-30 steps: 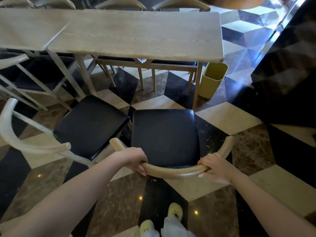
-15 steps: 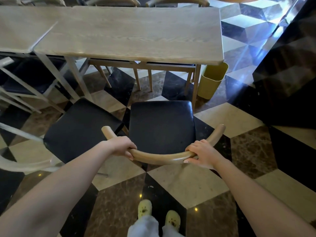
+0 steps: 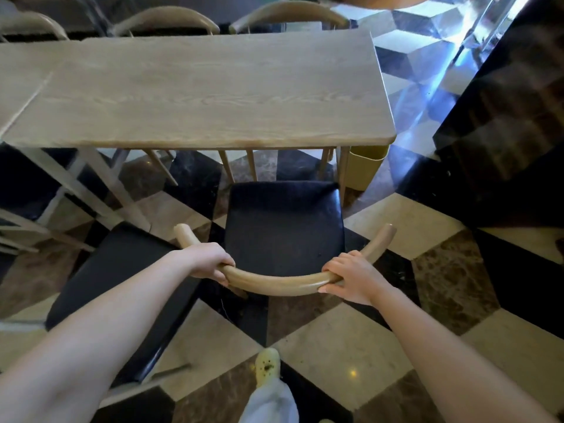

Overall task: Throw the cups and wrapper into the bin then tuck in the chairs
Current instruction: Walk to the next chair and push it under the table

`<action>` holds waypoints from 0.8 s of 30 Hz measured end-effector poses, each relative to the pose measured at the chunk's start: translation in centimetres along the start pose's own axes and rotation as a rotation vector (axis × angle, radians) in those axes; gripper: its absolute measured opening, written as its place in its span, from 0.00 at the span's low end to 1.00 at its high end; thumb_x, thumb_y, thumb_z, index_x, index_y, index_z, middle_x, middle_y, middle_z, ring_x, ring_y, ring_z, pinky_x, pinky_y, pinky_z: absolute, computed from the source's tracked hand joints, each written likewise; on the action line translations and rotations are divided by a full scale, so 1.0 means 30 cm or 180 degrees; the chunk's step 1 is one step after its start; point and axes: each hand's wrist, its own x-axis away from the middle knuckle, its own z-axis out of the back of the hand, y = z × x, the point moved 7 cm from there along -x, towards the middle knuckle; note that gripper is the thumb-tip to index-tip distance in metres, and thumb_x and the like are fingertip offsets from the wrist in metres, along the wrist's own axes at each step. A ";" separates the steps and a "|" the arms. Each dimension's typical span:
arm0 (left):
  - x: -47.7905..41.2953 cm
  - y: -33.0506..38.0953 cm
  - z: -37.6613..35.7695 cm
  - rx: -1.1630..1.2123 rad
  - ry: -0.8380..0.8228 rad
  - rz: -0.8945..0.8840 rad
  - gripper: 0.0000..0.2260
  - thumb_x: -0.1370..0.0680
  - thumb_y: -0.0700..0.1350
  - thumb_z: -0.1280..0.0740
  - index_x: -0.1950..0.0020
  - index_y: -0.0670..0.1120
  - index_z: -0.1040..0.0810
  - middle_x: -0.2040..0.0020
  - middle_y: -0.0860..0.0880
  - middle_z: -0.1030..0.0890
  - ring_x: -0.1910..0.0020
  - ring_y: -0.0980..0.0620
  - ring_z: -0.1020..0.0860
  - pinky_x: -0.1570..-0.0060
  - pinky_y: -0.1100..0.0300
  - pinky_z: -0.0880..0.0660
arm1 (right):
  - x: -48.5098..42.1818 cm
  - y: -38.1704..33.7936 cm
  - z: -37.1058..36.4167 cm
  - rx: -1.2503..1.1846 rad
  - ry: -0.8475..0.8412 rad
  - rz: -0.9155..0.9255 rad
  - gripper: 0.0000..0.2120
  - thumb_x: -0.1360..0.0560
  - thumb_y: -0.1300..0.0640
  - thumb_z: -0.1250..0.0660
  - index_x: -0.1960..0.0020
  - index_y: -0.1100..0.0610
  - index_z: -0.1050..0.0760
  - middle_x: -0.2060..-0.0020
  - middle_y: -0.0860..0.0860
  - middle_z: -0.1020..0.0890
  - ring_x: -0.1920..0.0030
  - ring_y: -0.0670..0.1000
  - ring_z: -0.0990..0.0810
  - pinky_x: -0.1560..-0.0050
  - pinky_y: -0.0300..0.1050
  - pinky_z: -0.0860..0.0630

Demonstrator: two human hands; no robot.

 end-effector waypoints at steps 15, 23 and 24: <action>-0.200 -0.280 0.274 -0.0400 -0.0131 -0.0083 0.15 0.24 0.52 0.33 0.39 0.50 0.24 0.50 0.52 0.24 0.46 0.51 0.25 0.46 0.58 0.29 | -0.362 0.045 0.098 0.0008 0.0070 -0.0323 0.20 0.26 0.37 0.38 0.39 0.46 0.26 0.43 0.43 0.22 0.42 0.46 0.26 0.36 0.43 0.37; -0.267 -0.358 0.383 -0.0404 -0.0119 -0.0070 0.20 0.24 0.53 0.33 0.33 0.50 0.27 0.41 0.50 0.22 0.41 0.51 0.25 0.40 0.57 0.29 | -0.473 0.072 0.162 -0.0025 0.0100 -0.0325 0.20 0.25 0.38 0.38 0.39 0.48 0.25 0.43 0.44 0.21 0.43 0.46 0.26 0.38 0.43 0.36; -0.278 -0.366 0.393 -0.0392 -0.0093 -0.0064 0.20 0.24 0.53 0.33 0.33 0.50 0.27 0.41 0.51 0.22 0.42 0.51 0.25 0.40 0.56 0.28 | -0.485 0.085 0.173 -0.0042 0.0087 -0.0324 0.20 0.25 0.38 0.37 0.39 0.48 0.25 0.43 0.44 0.21 0.43 0.45 0.26 0.37 0.43 0.36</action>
